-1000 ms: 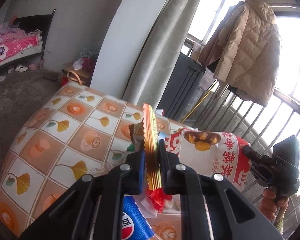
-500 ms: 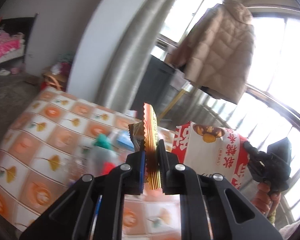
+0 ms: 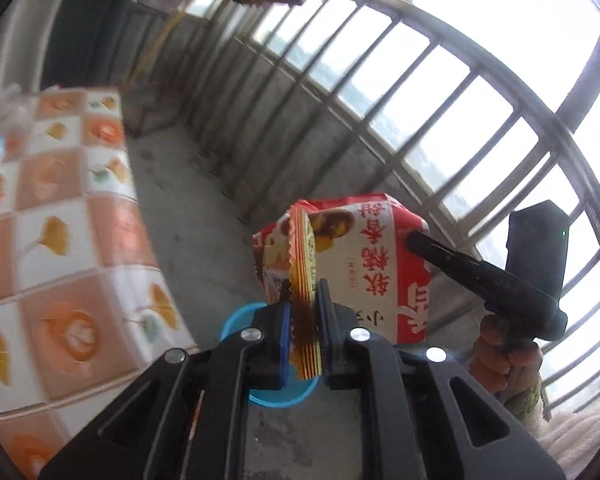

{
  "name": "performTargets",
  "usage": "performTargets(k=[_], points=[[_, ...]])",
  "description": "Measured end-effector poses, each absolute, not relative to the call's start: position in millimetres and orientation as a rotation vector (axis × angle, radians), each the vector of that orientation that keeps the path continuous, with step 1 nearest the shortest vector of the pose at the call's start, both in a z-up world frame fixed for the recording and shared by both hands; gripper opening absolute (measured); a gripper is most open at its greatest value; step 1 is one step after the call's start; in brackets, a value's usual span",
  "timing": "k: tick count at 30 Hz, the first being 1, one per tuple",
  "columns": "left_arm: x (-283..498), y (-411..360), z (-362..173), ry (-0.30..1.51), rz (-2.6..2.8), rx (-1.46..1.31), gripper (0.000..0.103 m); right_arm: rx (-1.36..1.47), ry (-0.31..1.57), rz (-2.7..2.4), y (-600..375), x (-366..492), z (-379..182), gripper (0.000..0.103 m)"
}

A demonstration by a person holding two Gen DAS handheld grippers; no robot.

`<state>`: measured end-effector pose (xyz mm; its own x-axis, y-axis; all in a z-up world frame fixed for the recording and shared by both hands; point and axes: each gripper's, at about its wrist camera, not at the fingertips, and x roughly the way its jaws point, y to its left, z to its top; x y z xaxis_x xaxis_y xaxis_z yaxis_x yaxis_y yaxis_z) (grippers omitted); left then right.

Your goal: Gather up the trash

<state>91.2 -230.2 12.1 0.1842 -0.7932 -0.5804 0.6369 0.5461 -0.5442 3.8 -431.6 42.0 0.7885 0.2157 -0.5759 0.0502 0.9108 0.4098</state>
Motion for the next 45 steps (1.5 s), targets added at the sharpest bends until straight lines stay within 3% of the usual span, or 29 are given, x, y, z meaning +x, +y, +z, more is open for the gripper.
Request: performTargets(k=[7, 9, 11, 12, 15, 23, 25, 32, 37, 45], points=[[76, -363, -90, 1.155, -1.072, 0.005, 0.012, 0.477, 0.88, -0.109, -486, 13, -72, 0.0], [77, -383, -115, 1.204, -1.064, 0.041, 0.018, 0.507, 0.93, -0.153, -498, 22, -111, 0.005], [84, -392, -141, 1.268, -1.017, 0.073, 0.025, 0.524, 1.021, -0.204, -514, 28, -151, 0.024], [87, -392, -149, 1.294, -0.991, 0.067, 0.026, 0.536, 1.064, -0.228, -519, 30, -169, 0.043], [91, -376, -144, 1.289, -0.988, 0.038, 0.034, 0.531, 1.116, -0.282, -530, 24, -190, 0.046], [100, -314, -94, 1.154, -0.948, 0.012, 0.038, 0.47, 0.985, -0.24, -514, 23, -146, 0.056], [100, -294, -75, 1.101, -0.934, -0.005, 0.038, 0.452, 0.912, -0.194, -500, 32, -120, 0.065], [103, -167, 5, 0.867, -0.76, -0.134, 0.04, 0.473, 0.718, 0.082, -422, 66, -48, 0.076], [104, -49, 41, 0.725, -0.534, -0.186, 0.041, 0.499, 0.748, 0.324, -334, 107, -36, 0.078], [117, 88, 42, 0.675, -0.255, -0.298, 0.041, 0.747, 0.912, 0.57, -245, 173, -55, 0.078]])
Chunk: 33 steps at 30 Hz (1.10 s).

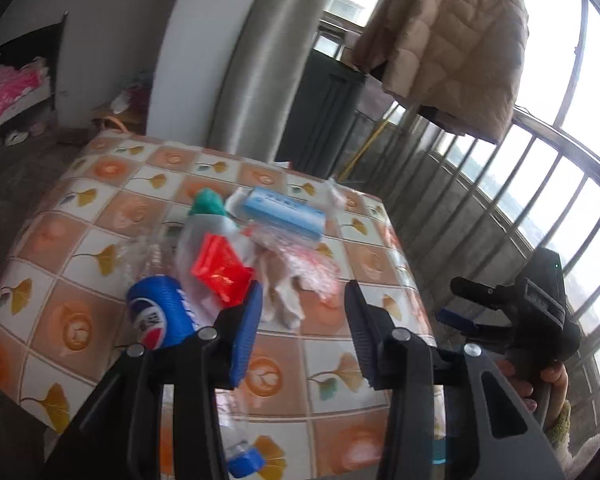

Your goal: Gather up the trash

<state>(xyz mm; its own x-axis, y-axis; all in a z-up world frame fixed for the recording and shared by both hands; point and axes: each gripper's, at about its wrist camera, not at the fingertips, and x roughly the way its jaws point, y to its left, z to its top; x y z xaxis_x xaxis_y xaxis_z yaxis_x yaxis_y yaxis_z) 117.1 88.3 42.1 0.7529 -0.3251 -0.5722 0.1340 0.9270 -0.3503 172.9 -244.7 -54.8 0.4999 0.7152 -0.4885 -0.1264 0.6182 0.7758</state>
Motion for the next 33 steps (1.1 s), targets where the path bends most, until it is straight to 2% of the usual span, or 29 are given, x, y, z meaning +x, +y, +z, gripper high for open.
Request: performTargets(k=[5, 14, 18, 19, 20, 22, 25, 27, 33], points=[[136, 112, 33, 0.697, -0.208, -0.287, 0.041, 0.949, 1.091, 0.571, -219, 206, -81, 0.073], [181, 105, 4, 0.779, -0.202, -0.247, 0.041, 1.116, 1.185, 0.532, -200, 240, -113, 0.061], [191, 103, -6, 0.806, -0.183, -0.226, 0.041, 1.17, 1.207, 0.549, -195, 248, -128, 0.047], [193, 103, -8, 0.807, -0.178, -0.218, 0.04, 1.177, 1.204, 0.548, -194, 250, -129, 0.041], [194, 102, -10, 0.807, -0.176, -0.21, 0.034, 1.184, 1.202, 0.545, -195, 250, -130, 0.038], [196, 101, -12, 0.809, -0.171, -0.197, 0.027, 1.21, 1.204, 0.55, -195, 250, -135, 0.017], [195, 99, -12, 0.804, -0.171, -0.185, 0.015, 1.237, 1.204, 0.564, -198, 248, -140, 0.004], [193, 98, -10, 0.796, -0.174, -0.178, 0.01, 1.253, 1.198, 0.58, -199, 245, -141, 0.002], [186, 99, 0, 0.768, -0.19, -0.184, 0.006, 1.286, 1.154, 0.634, -204, 236, -135, 0.0]])
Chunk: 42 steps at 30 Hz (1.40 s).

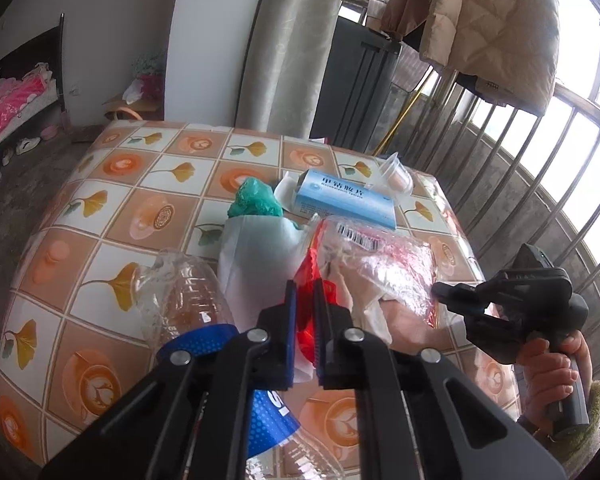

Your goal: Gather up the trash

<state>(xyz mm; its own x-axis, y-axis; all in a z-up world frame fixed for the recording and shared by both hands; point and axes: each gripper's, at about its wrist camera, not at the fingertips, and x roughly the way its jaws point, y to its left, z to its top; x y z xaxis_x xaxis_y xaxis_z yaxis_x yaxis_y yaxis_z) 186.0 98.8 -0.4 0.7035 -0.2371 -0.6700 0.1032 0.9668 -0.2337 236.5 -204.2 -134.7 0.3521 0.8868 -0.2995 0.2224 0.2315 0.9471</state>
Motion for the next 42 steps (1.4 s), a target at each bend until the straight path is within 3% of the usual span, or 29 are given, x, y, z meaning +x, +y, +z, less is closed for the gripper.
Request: performTargets(k=[25, 42], points=[[123, 98, 93, 0.514, -0.229, -0.212, 0.006, 1.27, 0.925, 0.804, -230, 215, -87, 0.0], [107, 38, 107, 0.512, -0.321, -0.156, 0.006, 1.255, 0.848, 0.792, -300, 161, -64, 0.0]])
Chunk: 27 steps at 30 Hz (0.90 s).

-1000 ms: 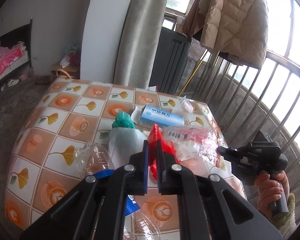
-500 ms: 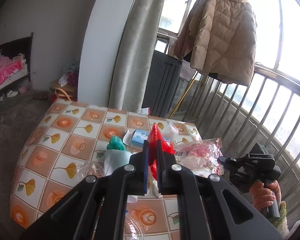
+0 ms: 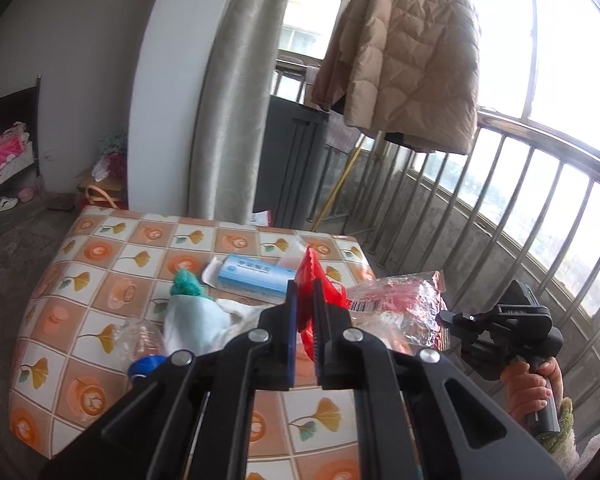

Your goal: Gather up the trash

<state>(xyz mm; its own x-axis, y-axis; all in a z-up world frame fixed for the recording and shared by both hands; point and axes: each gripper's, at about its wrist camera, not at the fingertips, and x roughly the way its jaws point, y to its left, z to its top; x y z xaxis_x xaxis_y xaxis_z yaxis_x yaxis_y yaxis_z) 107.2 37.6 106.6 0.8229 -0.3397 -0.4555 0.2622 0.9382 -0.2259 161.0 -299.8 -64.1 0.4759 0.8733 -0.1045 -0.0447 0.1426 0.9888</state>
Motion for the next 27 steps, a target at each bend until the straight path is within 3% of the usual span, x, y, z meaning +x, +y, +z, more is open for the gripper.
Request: performTargets(k=[9, 19, 27], points=[[122, -43, 88, 0.624, -0.524, -0.164, 0.006, 1.215, 0.802, 0.641, -377, 112, -61, 0.0], [124, -196, 33, 0.841, -0.823, -0.082, 0.006, 1.202, 0.801, 0.242, -498, 25, -97, 0.0], [100, -303, -40, 1.084, -0.917, 0.082, 0.006, 1.044, 0.985, 0.013, -529, 19, -144, 0.0]])
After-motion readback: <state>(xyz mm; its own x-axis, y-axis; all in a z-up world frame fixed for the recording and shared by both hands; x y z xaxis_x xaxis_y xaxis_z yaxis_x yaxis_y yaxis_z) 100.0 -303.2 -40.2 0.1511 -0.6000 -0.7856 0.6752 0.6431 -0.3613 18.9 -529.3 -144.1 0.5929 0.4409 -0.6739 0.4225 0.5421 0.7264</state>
